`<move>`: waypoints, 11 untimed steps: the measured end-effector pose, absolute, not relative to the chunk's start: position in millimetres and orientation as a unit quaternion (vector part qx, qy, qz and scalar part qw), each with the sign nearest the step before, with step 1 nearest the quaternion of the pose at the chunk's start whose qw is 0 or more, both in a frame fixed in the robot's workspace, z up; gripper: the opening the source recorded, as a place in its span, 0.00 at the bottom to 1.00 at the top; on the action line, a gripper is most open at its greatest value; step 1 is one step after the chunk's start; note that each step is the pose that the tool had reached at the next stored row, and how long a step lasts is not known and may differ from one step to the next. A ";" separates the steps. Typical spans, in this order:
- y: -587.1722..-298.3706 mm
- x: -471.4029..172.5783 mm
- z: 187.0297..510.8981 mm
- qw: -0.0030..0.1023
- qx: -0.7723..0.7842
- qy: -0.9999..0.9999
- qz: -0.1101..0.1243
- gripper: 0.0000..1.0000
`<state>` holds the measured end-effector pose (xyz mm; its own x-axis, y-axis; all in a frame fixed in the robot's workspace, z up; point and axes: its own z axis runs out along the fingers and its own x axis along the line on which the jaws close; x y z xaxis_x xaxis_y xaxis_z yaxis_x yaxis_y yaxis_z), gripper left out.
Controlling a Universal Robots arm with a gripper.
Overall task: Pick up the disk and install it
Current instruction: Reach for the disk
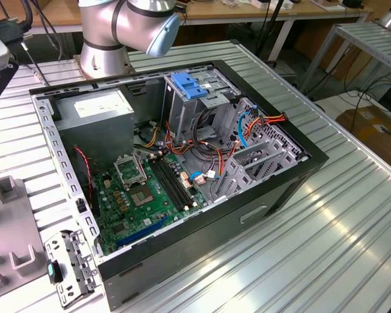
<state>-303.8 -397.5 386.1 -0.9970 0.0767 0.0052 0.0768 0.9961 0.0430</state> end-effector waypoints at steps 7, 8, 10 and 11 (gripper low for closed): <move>-397.5 -304.7 386.1 0.002 -0.039 -0.999 -0.022 0.11; -397.5 -305.4 386.1 0.002 -0.039 -0.999 -0.022 0.11; -397.5 -308.4 386.1 0.002 -0.038 -0.999 -0.022 0.11; -397.5 -309.7 386.1 0.002 -0.038 -0.999 -0.022 0.11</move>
